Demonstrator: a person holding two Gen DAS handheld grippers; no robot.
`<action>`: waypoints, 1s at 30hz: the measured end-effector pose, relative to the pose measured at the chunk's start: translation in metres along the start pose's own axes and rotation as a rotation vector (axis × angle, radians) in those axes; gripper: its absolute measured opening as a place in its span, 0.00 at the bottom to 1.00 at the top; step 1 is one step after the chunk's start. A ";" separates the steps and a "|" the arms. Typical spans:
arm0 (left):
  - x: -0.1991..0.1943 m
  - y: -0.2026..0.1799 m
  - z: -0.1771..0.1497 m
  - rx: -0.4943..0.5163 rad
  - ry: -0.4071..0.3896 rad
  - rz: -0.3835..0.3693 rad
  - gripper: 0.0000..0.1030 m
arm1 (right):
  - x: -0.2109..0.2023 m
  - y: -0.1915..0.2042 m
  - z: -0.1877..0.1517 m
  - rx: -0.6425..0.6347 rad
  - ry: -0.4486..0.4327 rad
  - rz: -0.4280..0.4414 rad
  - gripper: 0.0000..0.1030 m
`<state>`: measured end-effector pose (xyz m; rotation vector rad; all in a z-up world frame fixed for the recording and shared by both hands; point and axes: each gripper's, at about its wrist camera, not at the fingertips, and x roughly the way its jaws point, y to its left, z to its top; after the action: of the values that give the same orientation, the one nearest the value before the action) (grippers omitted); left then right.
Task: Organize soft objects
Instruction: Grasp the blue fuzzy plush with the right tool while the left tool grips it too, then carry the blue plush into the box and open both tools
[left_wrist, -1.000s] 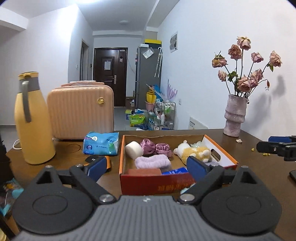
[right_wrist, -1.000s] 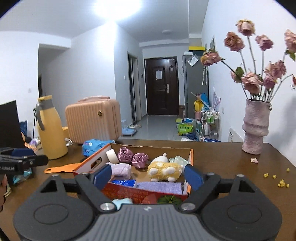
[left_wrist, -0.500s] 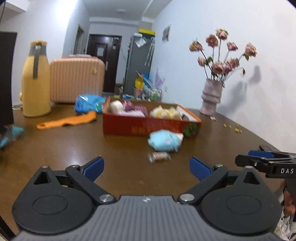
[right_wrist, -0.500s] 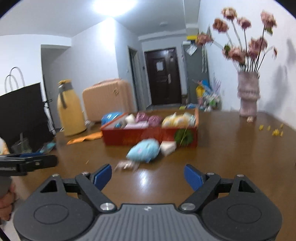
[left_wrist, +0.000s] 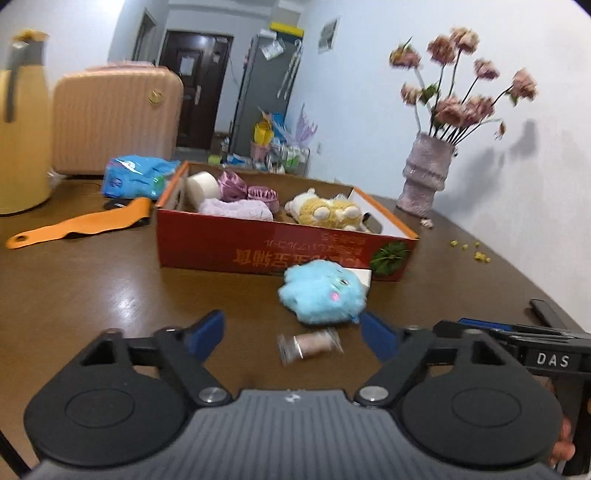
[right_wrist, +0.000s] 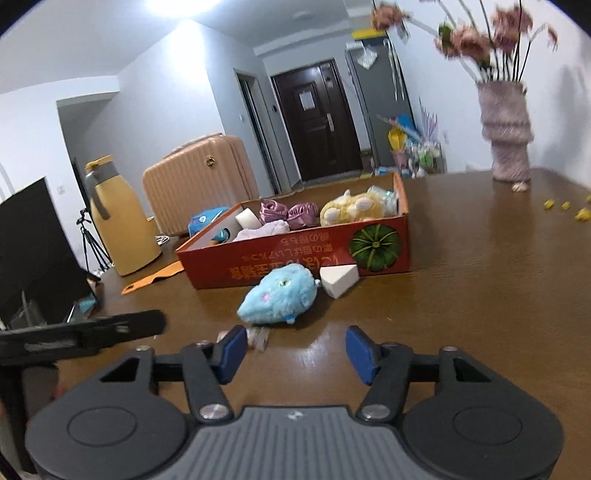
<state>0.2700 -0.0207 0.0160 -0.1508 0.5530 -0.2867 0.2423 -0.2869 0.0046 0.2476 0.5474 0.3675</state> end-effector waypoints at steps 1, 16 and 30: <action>0.014 0.003 0.006 -0.009 0.017 -0.019 0.71 | 0.012 -0.002 0.004 0.012 0.007 0.010 0.55; 0.126 0.048 0.029 -0.210 0.213 -0.300 0.46 | 0.126 -0.034 0.032 0.197 0.084 0.115 0.32; 0.028 0.005 0.021 -0.172 0.105 -0.292 0.42 | 0.038 -0.007 0.026 0.165 -0.004 0.161 0.29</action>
<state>0.3049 -0.0231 0.0191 -0.3860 0.6602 -0.5337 0.2886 -0.2809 0.0062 0.4528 0.5556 0.4785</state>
